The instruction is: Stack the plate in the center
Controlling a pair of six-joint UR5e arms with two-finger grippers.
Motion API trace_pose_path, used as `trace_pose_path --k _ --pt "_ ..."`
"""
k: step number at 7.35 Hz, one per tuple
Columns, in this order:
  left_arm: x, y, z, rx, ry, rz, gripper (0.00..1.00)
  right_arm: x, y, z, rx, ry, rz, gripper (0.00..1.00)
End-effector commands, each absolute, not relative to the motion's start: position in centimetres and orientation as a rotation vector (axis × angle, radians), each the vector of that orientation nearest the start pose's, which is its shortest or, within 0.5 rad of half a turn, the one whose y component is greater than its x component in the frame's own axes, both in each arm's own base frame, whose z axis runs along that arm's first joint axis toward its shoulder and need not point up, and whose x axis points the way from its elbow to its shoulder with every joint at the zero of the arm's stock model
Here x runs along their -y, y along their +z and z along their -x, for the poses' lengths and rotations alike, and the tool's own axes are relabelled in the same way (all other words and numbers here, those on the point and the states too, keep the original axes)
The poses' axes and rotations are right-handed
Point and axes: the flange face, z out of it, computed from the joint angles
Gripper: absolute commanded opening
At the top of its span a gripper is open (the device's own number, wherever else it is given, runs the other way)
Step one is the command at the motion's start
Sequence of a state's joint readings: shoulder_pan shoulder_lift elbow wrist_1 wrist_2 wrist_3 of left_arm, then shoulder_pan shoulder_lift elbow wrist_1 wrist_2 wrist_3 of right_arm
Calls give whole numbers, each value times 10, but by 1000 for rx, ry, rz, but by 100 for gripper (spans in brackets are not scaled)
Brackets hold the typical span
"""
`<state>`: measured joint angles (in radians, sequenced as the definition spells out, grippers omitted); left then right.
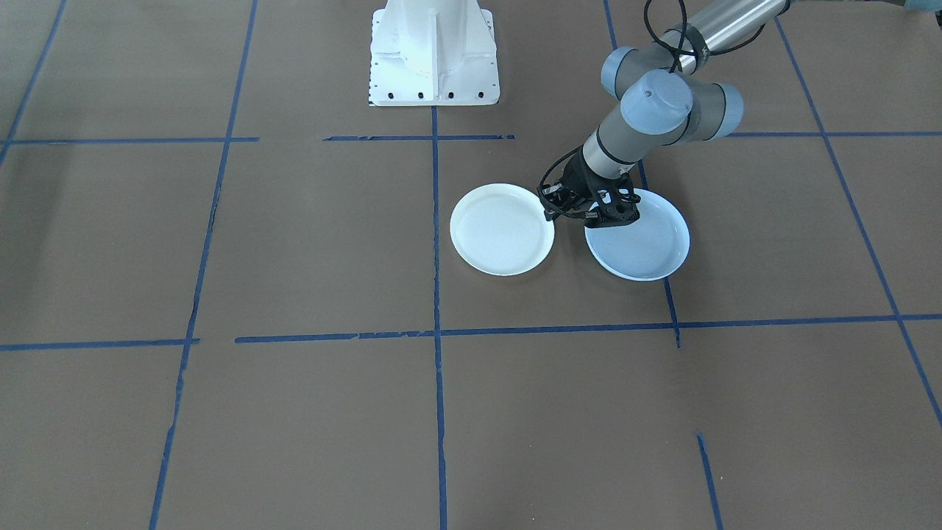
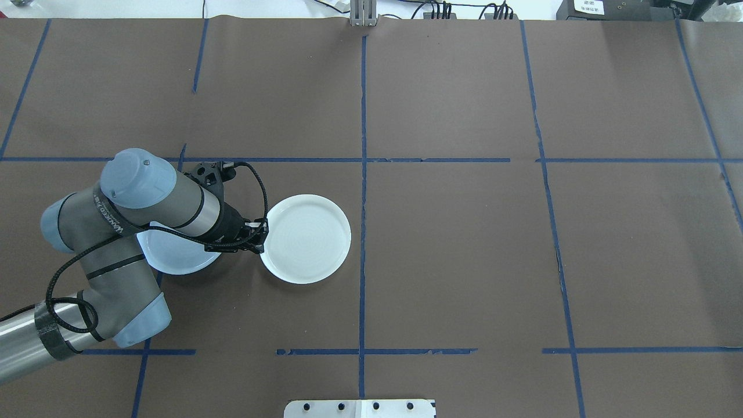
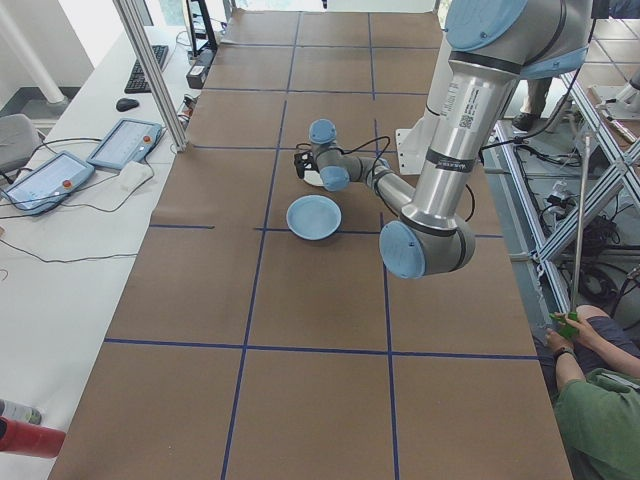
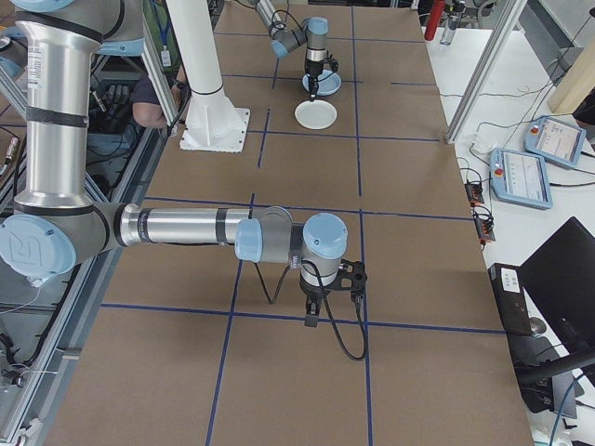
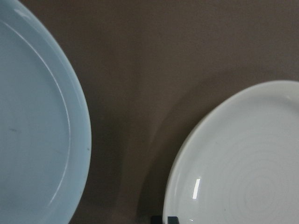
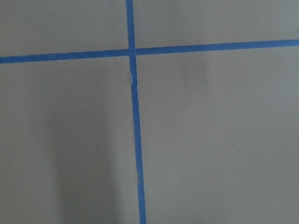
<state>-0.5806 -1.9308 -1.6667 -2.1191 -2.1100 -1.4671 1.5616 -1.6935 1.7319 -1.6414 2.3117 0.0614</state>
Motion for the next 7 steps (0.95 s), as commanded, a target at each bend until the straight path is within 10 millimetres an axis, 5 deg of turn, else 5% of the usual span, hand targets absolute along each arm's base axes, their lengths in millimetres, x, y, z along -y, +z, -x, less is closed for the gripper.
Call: trace_pose_path --k 1,3,5,7 --pt "409 327 -461 -1138 -124 158 0 438 646 -62 739 62 57 100" --pt "438 333 -415 -1161 -104 149 0 438 646 -62 739 62 57 100" --pt "437 388 -357 -1146 -35 61 0 438 646 -62 739 62 57 100" --pt "433 437 -319 -1151 21 6 0 438 646 -62 739 62 57 100"
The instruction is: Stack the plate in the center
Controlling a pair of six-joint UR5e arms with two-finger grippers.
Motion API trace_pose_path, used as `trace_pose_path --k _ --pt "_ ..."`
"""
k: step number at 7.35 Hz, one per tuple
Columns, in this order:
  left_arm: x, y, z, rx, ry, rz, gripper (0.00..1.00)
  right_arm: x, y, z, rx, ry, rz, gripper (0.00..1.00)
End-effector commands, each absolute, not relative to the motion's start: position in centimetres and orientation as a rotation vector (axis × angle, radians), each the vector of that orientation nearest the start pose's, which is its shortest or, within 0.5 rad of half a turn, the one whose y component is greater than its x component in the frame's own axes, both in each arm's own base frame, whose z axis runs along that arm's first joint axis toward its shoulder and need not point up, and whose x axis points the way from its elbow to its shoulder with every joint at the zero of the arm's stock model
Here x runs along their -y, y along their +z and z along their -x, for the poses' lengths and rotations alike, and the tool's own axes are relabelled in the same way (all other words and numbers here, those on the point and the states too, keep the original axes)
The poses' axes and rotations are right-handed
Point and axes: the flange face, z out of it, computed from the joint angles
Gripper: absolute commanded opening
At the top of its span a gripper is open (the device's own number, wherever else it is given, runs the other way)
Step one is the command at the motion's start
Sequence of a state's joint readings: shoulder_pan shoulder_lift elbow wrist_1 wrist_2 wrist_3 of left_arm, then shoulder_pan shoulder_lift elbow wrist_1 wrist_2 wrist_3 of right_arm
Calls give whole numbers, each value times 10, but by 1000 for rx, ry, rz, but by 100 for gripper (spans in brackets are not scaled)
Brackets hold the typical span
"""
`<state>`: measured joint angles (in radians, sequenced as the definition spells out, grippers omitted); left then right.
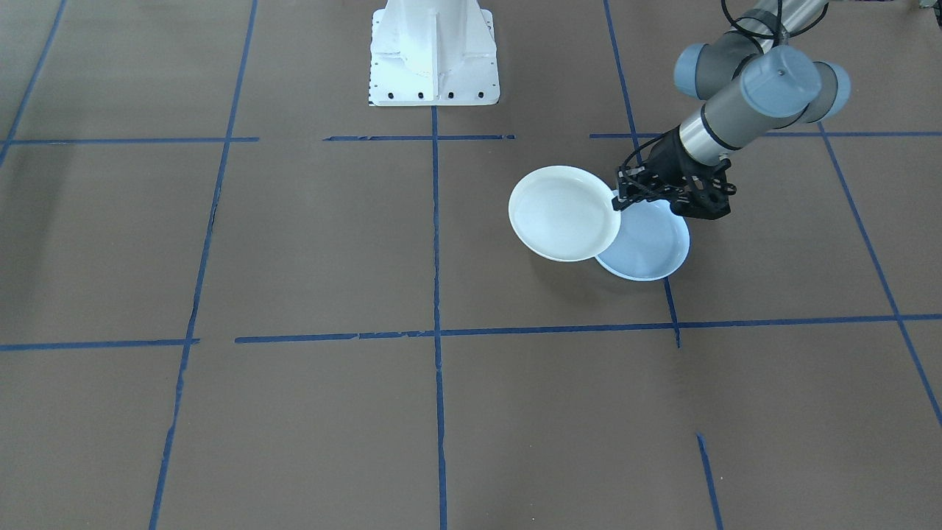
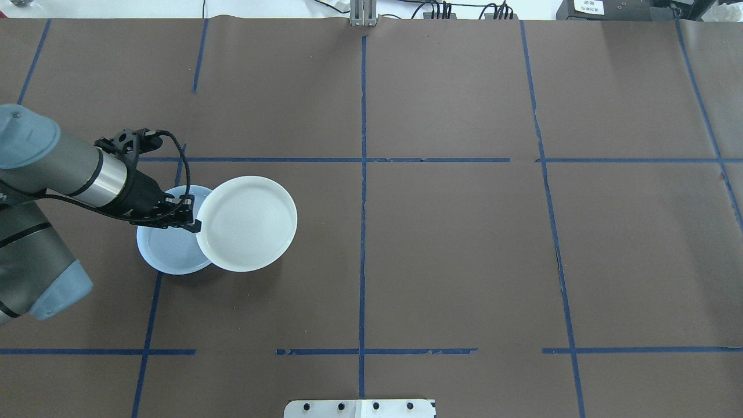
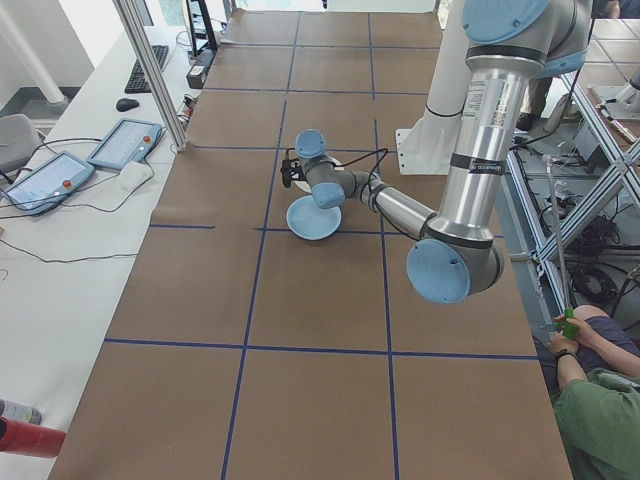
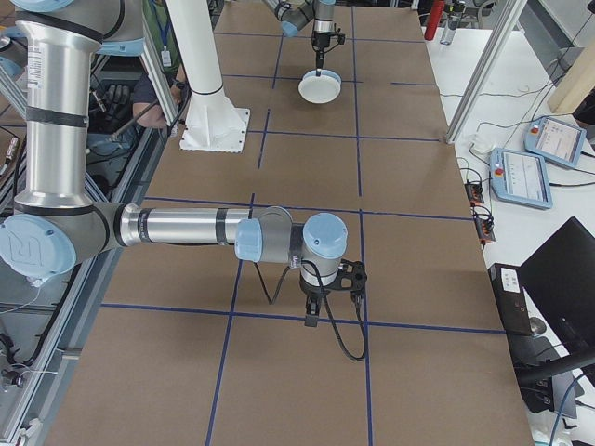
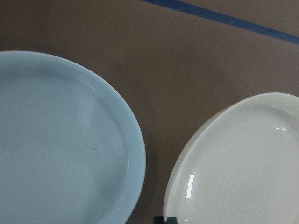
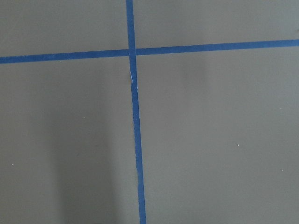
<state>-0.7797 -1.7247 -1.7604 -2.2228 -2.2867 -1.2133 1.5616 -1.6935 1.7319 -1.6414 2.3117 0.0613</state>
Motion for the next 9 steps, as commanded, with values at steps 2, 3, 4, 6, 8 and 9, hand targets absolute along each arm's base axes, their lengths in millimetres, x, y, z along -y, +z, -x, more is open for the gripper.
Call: trace_pose_path --k 2,3,4,6,8,9 --pt "441 475 -294 -1124 40 -10 0 438 646 -62 739 62 57 100" --pt "446 496 -295 -1098 55 -7 0 438 646 -62 739 62 57 100" --pt "452 506 -291 -1086 53 -11 0 438 646 -62 739 62 57 100" --pt "460 515 -276 -1095 64 -6 0 438 646 -62 739 62 57 100" --pt "465 523 -279 -1088 55 4 0 438 646 -63 739 63 56 100" --pt "467 517 -282 -1095 52 4 0 438 646 -62 739 62 57 100"
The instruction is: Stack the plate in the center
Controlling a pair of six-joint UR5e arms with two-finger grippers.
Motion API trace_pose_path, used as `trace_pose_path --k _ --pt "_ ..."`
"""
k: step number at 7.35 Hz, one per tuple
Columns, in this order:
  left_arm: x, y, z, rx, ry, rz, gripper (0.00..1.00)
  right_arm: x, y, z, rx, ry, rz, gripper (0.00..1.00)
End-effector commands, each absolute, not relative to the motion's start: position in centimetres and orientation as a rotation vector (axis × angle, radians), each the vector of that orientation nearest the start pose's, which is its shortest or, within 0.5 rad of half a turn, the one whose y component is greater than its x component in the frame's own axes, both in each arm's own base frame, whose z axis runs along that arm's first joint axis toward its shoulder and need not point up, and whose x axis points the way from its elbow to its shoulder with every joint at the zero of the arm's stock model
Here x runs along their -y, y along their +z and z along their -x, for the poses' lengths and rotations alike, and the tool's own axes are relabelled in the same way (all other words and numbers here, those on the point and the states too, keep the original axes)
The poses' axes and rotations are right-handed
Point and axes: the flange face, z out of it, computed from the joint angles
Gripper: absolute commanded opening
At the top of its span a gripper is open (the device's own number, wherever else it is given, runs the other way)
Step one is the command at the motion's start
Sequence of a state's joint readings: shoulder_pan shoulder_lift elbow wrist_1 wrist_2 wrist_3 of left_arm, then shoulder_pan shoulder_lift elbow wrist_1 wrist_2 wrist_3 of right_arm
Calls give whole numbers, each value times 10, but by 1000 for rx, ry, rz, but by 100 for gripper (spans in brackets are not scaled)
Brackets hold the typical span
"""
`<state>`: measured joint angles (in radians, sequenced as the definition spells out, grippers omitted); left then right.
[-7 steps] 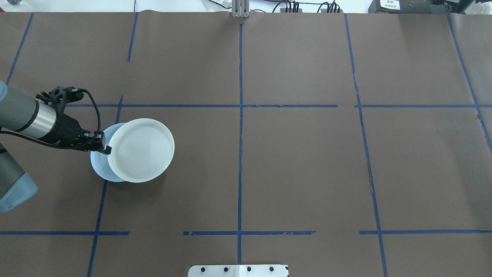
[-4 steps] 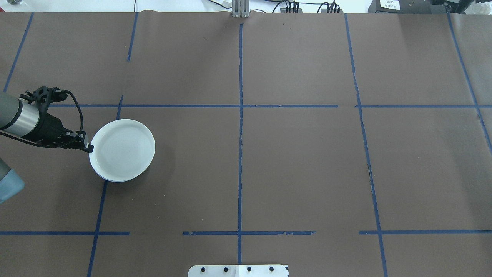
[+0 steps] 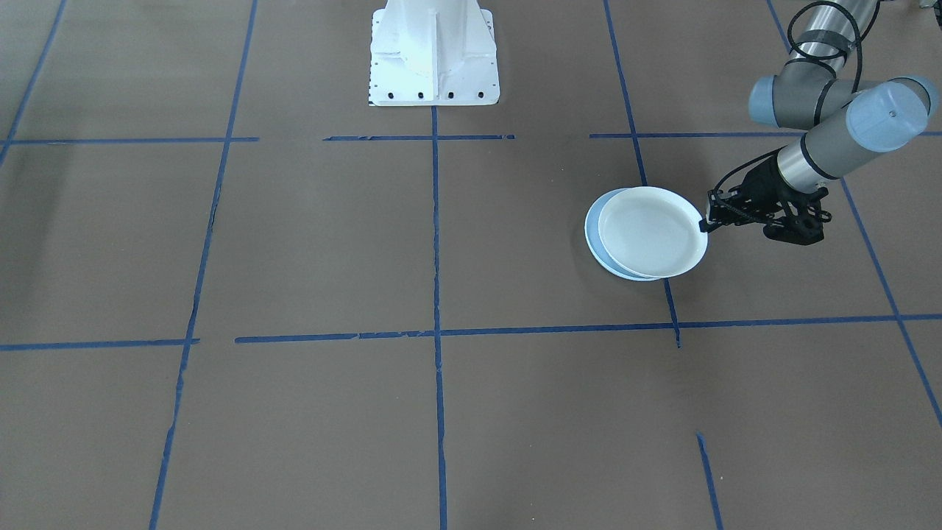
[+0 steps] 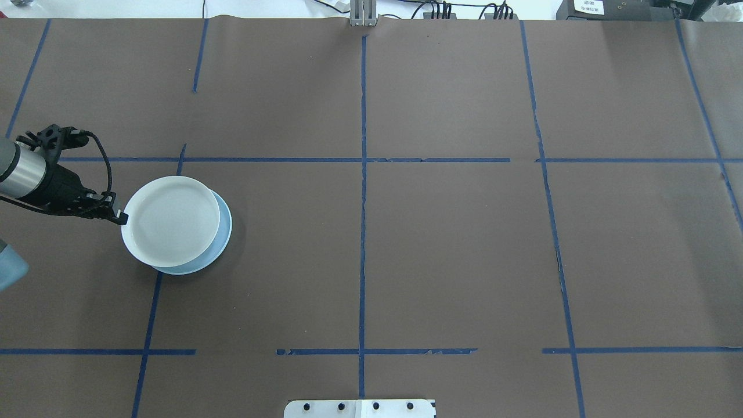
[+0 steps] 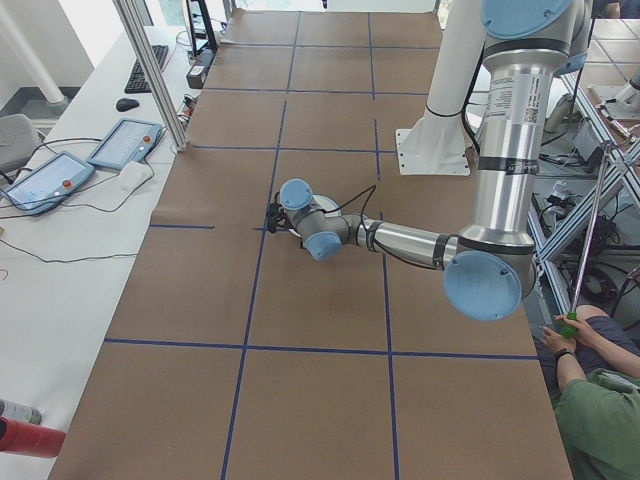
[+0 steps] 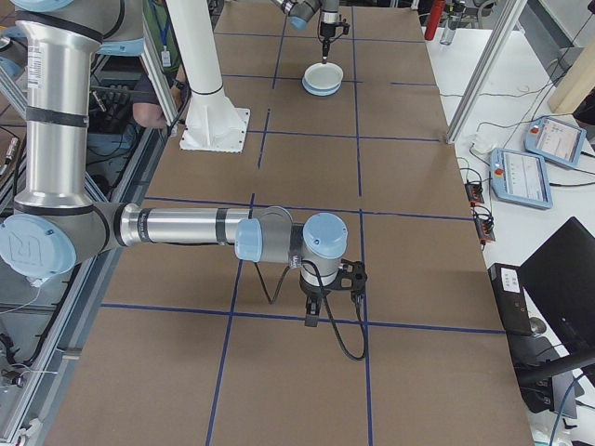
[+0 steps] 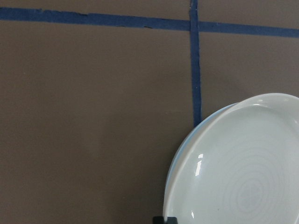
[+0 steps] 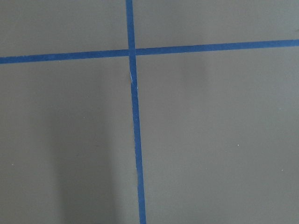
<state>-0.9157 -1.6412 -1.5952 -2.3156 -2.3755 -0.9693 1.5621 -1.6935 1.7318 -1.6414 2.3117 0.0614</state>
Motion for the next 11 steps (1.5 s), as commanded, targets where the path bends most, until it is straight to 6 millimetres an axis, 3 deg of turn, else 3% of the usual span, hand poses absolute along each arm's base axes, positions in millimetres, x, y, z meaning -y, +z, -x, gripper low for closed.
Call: trace_pose_path --k 1,5,6,7,8,10,11 --pt "468 513 -283 -1107 56 14 0 438 646 -63 739 63 56 100" --pt "465 508 -286 -1131 77 44 0 438 646 -62 739 62 57 100" --pt "465 508 -286 -1131 80 42 33 438 646 -62 739 62 57 100" --pt "465 508 -286 -1130 79 41 87 438 646 -62 739 62 57 100" --pt "465 508 -286 -1131 77 44 100 438 646 -62 739 62 57 100" --pt "468 511 -276 -1130 71 34 100 438 646 -62 739 62 57 100" --pt "492 518 -227 -1117 27 -41 100 438 646 -62 739 62 57 100"
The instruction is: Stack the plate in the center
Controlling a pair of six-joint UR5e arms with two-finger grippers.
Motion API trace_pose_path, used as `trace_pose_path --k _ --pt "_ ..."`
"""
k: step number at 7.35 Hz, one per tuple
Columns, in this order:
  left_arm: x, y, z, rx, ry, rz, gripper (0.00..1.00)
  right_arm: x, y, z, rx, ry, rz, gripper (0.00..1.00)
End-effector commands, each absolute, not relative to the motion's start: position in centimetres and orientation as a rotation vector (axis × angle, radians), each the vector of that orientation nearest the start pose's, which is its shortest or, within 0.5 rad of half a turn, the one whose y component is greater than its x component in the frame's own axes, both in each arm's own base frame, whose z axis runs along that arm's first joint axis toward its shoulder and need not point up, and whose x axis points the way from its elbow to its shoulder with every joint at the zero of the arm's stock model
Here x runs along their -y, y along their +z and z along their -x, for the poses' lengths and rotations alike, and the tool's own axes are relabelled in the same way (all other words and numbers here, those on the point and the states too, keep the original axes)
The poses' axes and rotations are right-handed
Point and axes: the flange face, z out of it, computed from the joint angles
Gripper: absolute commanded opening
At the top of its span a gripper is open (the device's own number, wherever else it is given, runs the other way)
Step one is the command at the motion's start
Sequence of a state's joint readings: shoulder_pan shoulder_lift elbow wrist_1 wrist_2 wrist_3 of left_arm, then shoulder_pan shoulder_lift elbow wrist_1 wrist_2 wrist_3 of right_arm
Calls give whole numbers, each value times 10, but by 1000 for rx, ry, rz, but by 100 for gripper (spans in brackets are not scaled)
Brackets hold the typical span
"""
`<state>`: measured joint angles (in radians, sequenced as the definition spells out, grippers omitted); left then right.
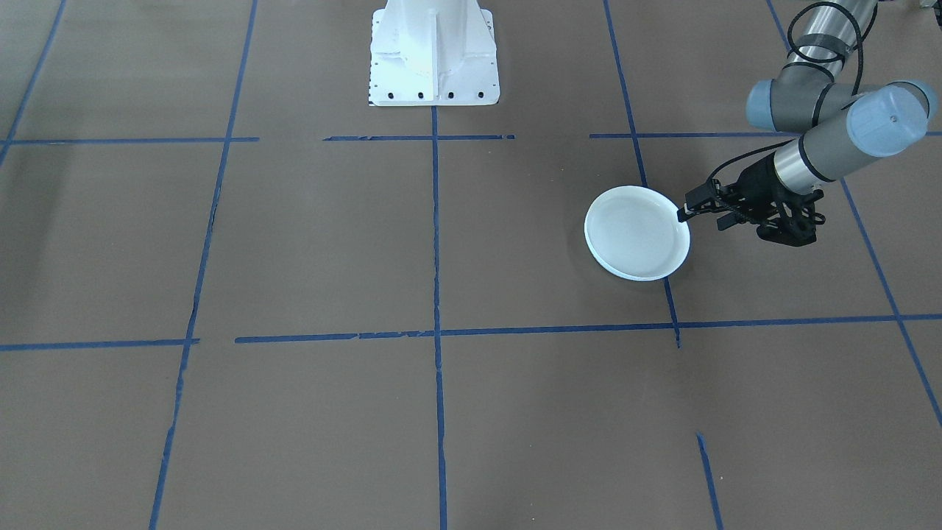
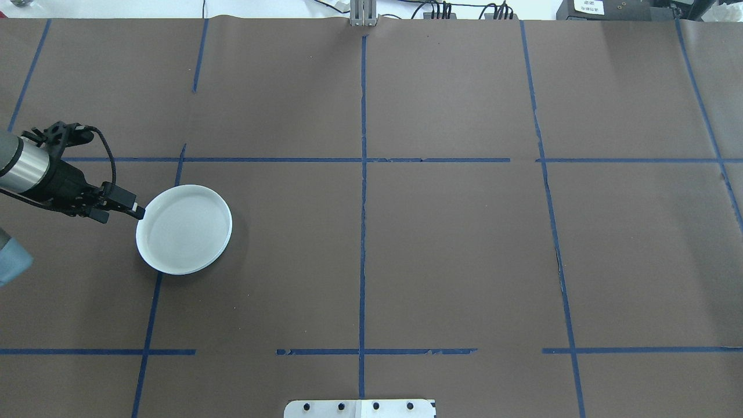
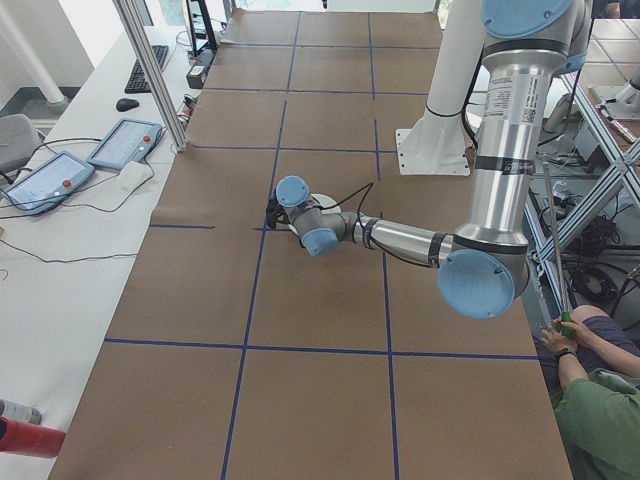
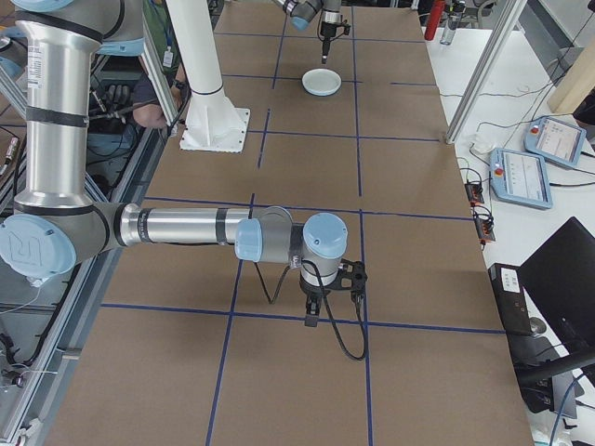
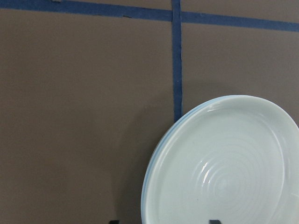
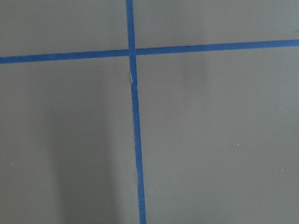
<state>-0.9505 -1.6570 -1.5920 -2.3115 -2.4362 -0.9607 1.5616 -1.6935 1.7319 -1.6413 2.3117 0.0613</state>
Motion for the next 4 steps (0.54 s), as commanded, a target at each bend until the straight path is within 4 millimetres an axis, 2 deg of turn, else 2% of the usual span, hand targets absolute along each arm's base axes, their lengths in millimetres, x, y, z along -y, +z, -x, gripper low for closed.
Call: trace_pose_path --k 1,3,4 --pt "507 527 -192 -1094 61 -97 100 438 646 -63 739 63 56 100" --pt "534 561 -110 -960 114 -137 100 438 646 -63 739 63 56 100" --pt "541 574 -66 -883 151 -147 100 438 646 -62 739 62 58 100"
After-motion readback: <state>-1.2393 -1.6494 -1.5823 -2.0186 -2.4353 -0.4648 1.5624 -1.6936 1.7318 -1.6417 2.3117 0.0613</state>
